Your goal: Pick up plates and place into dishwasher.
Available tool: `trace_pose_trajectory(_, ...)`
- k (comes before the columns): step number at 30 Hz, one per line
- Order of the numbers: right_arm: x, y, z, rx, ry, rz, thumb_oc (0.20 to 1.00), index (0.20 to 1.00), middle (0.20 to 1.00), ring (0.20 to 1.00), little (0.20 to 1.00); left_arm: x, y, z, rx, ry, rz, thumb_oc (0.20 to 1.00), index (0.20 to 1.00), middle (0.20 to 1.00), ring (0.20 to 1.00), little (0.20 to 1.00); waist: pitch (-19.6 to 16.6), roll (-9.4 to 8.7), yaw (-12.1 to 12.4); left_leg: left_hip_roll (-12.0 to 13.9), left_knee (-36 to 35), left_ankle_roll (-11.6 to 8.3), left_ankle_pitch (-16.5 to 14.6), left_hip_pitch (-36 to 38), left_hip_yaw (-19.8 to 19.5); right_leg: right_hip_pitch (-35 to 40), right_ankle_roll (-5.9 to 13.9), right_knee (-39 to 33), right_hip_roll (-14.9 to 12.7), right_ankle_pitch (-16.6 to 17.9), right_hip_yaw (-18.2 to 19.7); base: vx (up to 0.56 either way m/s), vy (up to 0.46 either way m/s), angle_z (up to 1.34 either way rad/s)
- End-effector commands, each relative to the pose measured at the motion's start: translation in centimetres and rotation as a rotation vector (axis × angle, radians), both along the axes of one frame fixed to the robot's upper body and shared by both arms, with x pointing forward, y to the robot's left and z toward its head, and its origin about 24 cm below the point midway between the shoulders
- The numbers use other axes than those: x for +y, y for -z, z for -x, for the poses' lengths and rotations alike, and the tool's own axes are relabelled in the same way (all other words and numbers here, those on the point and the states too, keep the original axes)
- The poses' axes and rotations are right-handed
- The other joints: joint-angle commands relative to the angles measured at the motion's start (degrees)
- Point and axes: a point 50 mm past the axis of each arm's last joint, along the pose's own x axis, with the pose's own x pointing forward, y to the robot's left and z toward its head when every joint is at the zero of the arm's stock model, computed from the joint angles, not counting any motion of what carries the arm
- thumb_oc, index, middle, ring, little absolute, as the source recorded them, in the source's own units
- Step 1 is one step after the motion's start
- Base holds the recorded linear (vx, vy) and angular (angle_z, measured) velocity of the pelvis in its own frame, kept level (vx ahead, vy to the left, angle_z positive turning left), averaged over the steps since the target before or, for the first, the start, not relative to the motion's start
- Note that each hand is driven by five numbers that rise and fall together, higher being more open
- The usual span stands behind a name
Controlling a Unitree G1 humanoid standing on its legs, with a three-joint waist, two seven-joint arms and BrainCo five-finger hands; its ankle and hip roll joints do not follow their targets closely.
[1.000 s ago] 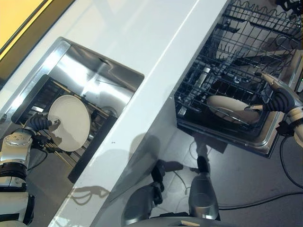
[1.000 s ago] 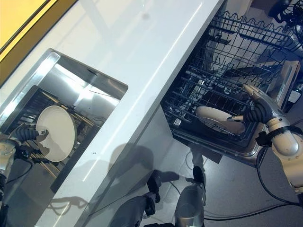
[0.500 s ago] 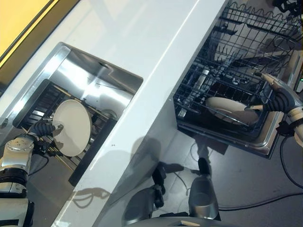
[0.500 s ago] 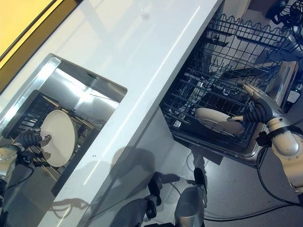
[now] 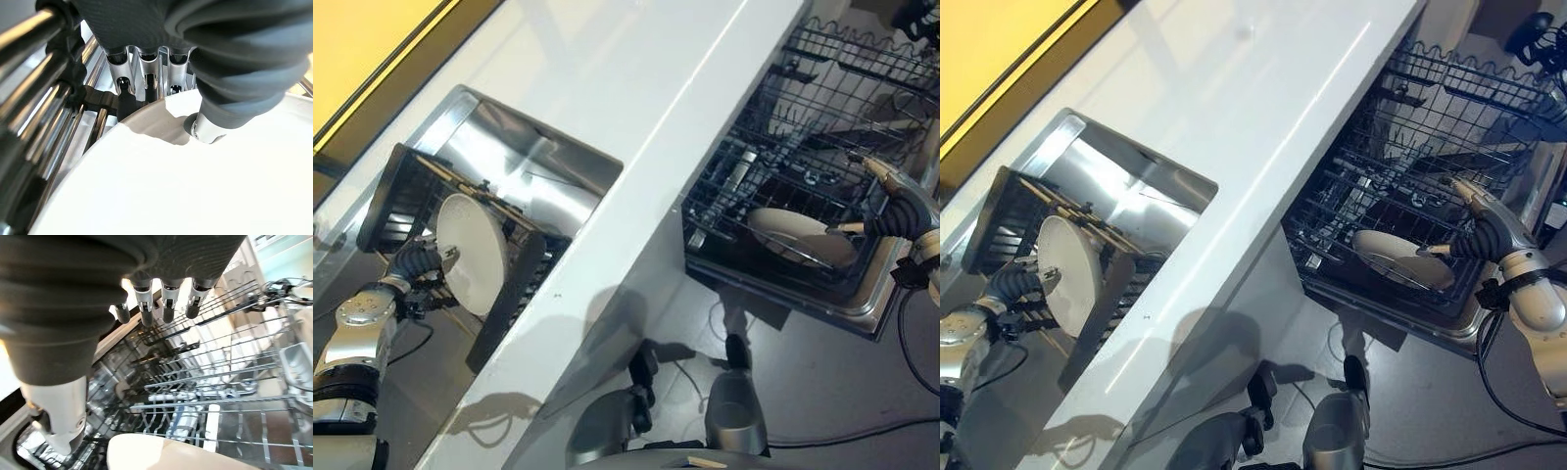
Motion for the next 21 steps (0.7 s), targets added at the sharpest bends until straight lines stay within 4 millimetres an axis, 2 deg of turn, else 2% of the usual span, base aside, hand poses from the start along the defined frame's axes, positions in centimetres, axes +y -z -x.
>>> trace_pose_trajectory(1, 0.8, -1.1, 0.4, -0.107, -0.039, 0.005, 1.0, 1.0, 1.0, 1.0, 1.0, -0.7, -3.9, -0.5, -0.274, 0.032, 0.027, 0.2, 0.2, 0.2, 0.2, 0.2, -6.6, -3.83, 1.7, 1.1, 3.6, -2.31, -3.1, -2.4, -1.7, -4.1, 0.36, 8.6, -3.3, -3.2, -1.2, -0.02, -0.098, 0.07)
trace_pose_trajectory(9, 1.1, 0.0, 0.5, -0.094, -0.036, -0.025, 1.0, 1.0, 1.0, 1.0, 1.0, -0.8, -4.9, 0.3, -0.352, -0.001, -0.009, 0.2, 0.2, 0.2, 0.2, 0.2, -8.8, -4.9, 3.5, 2.1, 3.0, -2.83, -2.9, -1.7, -1.6, -2.6, 0.84, 7.0, -3.3, -2.8, -3.7, -0.01, -0.1, 0.04)
trace_pose_trajectory(21, 0.6, 0.7, 1.2, -0.075, -0.018, -0.043, 1.0, 1.0, 1.0, 1.0, 1.0, 0.2, -4.2, 1.6, -0.276, -0.006, -0.043, 0.2, 0.2, 0.2, 0.2, 0.2, -11.2, -4.89, 3.9, 3.4, 1.8, -3.59, -2.5, -0.2, -1.7, -0.9, 0.98, 5.4, -2.7, -2.6, -4.8, 0.0, -0.06, 0.02)
